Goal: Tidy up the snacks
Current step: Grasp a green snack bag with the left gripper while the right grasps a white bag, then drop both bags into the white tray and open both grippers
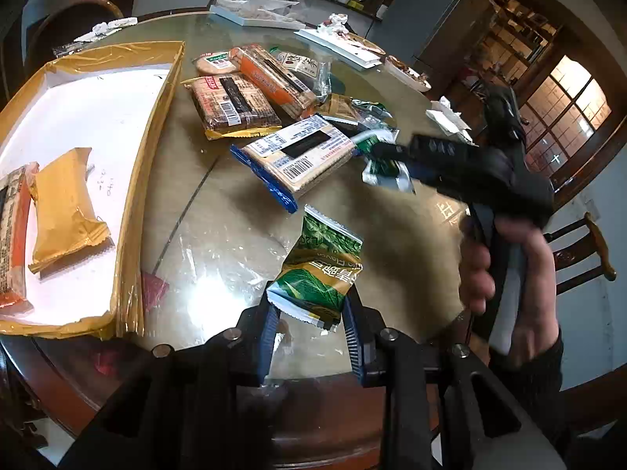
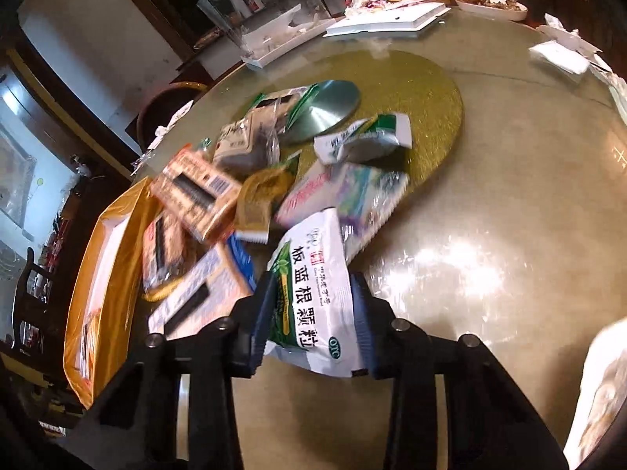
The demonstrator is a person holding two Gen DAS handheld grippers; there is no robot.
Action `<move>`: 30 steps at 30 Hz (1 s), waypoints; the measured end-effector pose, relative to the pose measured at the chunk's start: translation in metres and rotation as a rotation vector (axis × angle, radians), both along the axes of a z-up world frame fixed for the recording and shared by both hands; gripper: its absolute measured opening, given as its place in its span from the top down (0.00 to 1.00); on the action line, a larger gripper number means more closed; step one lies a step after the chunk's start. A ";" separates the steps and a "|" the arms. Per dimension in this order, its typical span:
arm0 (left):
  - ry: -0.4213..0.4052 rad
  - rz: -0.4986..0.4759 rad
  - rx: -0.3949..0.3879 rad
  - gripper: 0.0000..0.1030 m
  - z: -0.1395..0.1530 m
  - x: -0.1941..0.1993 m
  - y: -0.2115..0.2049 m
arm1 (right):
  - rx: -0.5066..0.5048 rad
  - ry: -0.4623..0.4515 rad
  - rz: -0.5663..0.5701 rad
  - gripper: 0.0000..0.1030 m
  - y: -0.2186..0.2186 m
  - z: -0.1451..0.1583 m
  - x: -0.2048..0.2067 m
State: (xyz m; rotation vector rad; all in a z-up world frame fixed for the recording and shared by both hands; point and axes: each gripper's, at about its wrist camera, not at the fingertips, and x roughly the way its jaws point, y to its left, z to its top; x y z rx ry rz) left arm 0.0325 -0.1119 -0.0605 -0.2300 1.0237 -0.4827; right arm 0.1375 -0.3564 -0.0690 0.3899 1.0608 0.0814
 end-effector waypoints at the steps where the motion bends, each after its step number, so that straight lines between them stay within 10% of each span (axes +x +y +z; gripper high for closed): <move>1: -0.002 -0.005 -0.021 0.71 0.001 -0.001 0.001 | -0.002 -0.005 -0.003 0.68 0.001 0.002 -0.007; 14: -0.055 0.031 -0.147 0.71 0.020 -0.009 0.020 | 0.023 -0.220 0.065 0.89 0.024 0.055 -0.091; 30: -0.168 0.440 -0.069 0.71 0.071 0.042 0.191 | 0.152 -0.252 0.429 0.90 0.200 0.072 -0.018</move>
